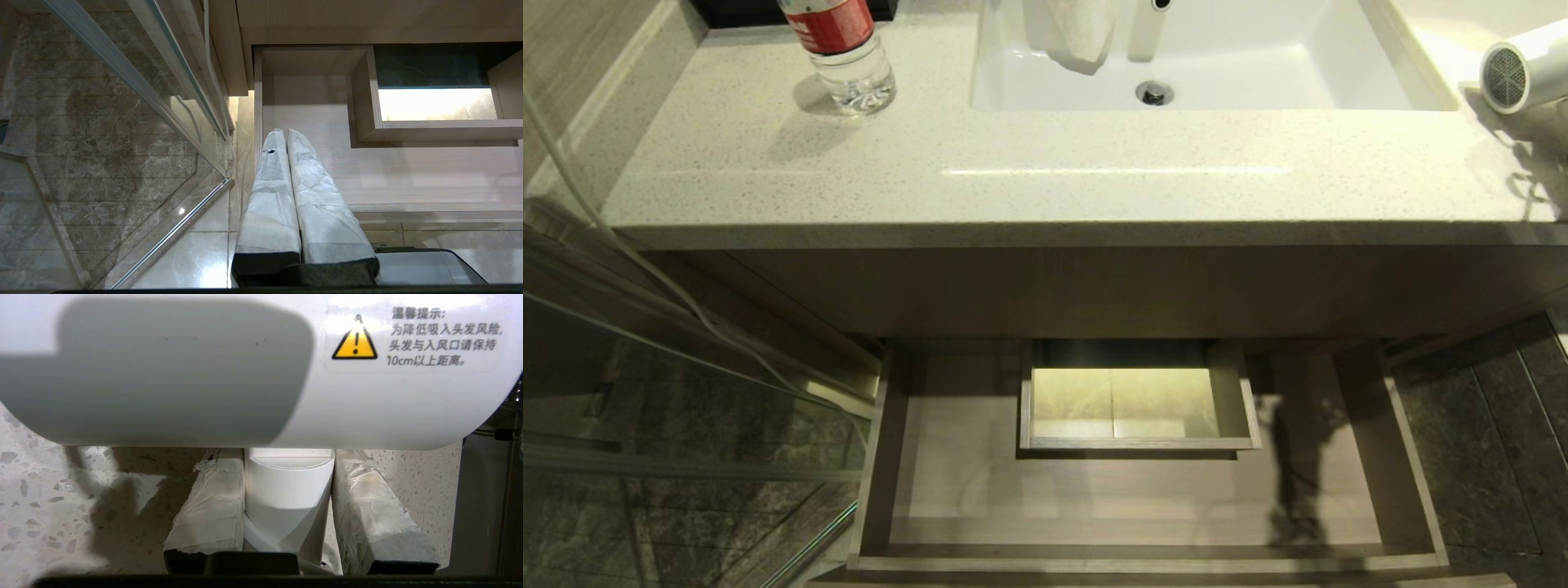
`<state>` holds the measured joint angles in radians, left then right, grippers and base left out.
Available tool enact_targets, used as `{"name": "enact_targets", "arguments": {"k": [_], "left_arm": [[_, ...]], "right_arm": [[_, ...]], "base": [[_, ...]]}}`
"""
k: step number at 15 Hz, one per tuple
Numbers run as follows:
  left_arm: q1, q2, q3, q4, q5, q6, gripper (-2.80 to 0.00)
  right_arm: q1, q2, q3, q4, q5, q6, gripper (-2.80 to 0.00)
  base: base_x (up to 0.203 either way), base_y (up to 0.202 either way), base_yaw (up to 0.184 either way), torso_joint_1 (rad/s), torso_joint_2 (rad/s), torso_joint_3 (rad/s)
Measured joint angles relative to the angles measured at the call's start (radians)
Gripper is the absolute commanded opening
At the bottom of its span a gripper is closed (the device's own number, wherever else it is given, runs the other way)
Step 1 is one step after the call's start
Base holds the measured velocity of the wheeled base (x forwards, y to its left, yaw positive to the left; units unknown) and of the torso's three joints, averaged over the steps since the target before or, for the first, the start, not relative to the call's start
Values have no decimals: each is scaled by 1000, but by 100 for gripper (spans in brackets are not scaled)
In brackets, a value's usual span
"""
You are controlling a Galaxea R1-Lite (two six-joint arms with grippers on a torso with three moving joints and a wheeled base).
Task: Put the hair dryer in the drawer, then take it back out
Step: Place it on the countertop
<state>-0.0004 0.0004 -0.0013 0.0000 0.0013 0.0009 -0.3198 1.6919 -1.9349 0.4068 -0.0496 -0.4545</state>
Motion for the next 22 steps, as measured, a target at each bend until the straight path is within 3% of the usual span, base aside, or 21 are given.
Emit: {"name": "enact_targets", "arguments": {"k": [9, 22], "left_arm": [[0, 0, 0, 0, 0, 1, -280], [0, 0, 0, 0, 0, 1, -280]], "right_arm": [[6, -21, 0, -4, 1, -17, -280], [12, -8, -1, -3, -7, -15, -280]], "base": [[0, 0, 0, 121, -288, -155], [0, 0, 0, 3, -3, -2]]}}
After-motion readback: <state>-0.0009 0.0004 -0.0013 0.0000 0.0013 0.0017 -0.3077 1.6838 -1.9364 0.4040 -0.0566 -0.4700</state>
